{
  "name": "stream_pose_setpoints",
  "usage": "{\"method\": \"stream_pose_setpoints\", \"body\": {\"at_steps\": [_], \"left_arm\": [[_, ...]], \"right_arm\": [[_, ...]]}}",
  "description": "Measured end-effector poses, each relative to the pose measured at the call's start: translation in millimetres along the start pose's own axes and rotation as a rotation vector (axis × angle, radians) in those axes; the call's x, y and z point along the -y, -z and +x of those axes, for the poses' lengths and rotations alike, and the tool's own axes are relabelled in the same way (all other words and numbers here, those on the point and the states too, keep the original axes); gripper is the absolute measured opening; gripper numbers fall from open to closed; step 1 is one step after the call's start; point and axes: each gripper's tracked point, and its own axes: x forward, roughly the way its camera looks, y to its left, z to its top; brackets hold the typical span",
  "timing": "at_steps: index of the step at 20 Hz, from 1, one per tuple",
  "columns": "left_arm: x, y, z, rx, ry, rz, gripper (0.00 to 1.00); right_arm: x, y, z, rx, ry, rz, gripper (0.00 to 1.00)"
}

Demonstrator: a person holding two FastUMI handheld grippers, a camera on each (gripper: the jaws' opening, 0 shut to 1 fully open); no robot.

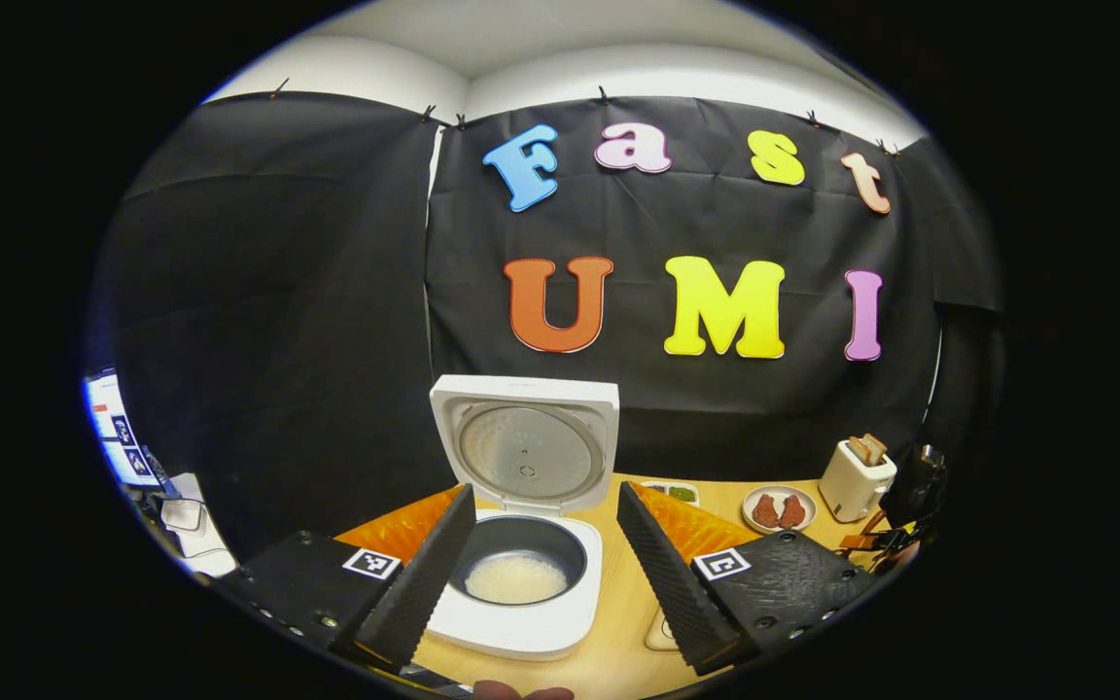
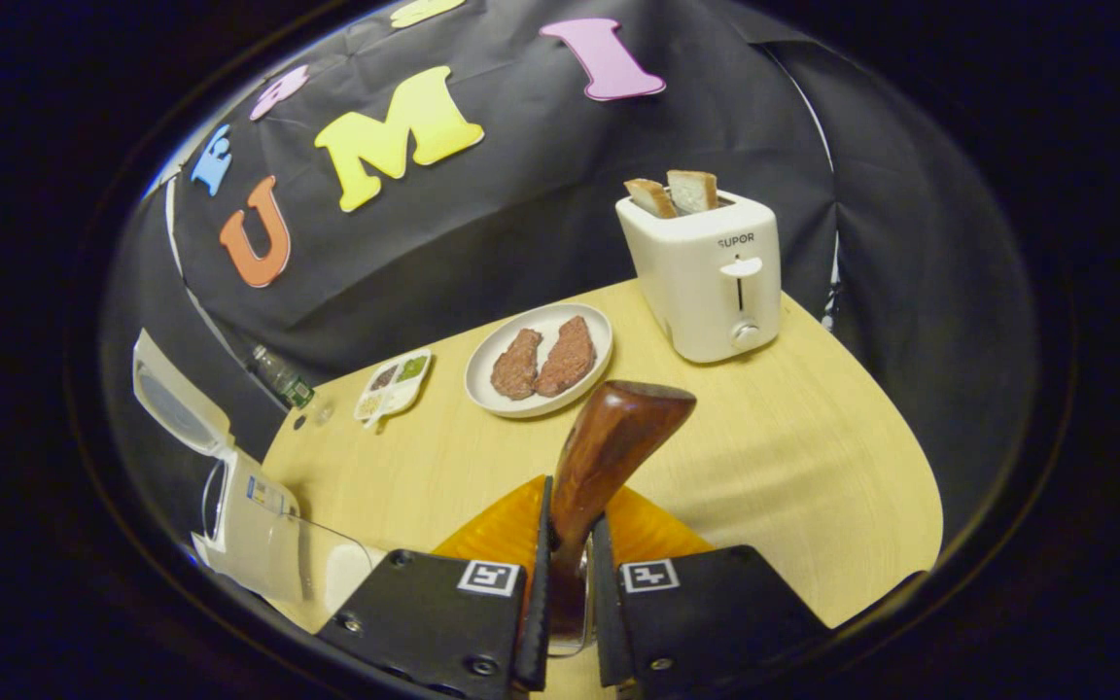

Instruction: Close the left gripper, press the button to open the rice cooker; take a wooden spoon from the chopstick holder with the right hand, scoop a spoonful of rice and pour it into the rice cooker, then put the wooden spoon back into the chopstick holder.

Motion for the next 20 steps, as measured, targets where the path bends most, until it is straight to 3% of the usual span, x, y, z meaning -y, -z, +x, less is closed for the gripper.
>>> {"method": "stream_pose_setpoints", "body": {"at_steps": [10,12,15,20], "left_arm": [[-53,-1,-11,0.048,0.025,-0.037,0.94],[-66,1,-16,0.056,0.042,-0.035,0.94],[-87,5,-23,0.065,0.072,-0.025,0.94],[-106,11,-34,0.079,0.135,-0.017,0.94]], "right_arm": [[-37,-42,-76,0.147,0.086,-0.080,0.13],[-59,-54,-97,0.188,0.091,-0.109,0.12],[-113,-55,-119,0.216,0.040,-0.125,0.12],[-184,-18,-120,0.176,-0.013,-0.190,0.12]]}}
